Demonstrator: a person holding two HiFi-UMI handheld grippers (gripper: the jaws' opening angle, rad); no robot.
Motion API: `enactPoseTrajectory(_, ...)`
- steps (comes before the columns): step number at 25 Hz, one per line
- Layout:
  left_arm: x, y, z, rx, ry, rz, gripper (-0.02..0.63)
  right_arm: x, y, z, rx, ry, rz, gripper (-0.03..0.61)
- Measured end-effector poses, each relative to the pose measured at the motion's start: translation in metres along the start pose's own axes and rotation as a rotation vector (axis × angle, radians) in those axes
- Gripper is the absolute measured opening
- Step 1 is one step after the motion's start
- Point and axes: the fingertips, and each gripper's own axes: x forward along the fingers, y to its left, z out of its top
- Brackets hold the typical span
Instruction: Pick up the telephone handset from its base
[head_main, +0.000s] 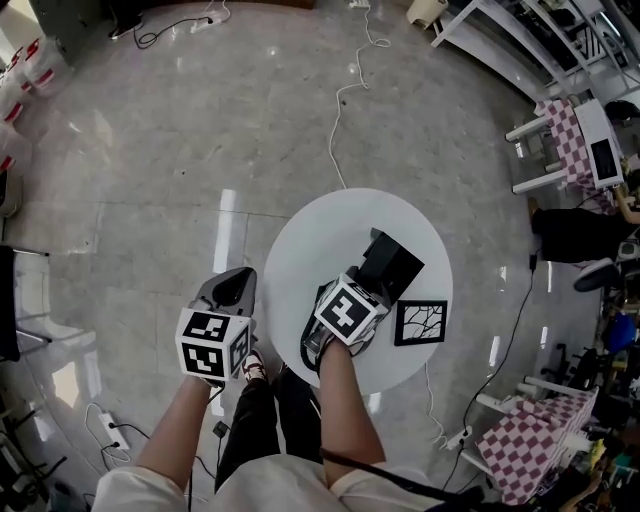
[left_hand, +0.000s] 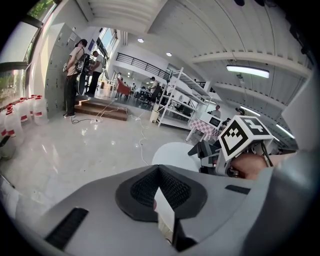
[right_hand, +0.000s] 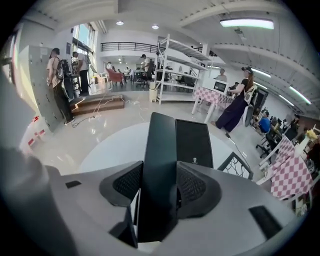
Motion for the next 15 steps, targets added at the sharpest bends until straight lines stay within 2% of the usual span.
enactPoseTrajectory(7,-0.011,-0.004,-0.001,0.033,0.000,0.002,0.008,0.001,0.002,0.001,-0.003,0.031,-0.035,0.239)
enactPoseTrajectory(15,-0.016,-0.005,-0.007,0.033,0.010,0.015,0.008,-0.001,-0.006,-0.001,0.051,0.062,0.012,0.218)
